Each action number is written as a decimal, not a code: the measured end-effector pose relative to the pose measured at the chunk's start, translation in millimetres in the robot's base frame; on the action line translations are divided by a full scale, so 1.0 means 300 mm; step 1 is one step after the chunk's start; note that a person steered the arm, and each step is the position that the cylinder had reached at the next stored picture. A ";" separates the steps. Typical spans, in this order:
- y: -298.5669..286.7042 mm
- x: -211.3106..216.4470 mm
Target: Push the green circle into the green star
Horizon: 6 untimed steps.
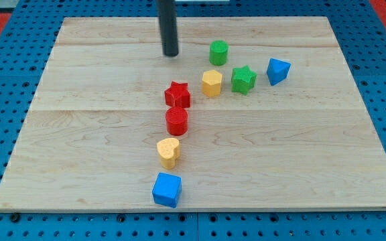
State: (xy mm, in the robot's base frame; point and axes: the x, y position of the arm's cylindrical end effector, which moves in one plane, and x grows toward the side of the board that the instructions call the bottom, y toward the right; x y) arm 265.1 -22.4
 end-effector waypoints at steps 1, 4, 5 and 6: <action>0.291 -0.070; 0.154 0.013; 0.140 0.110; 0.240 0.217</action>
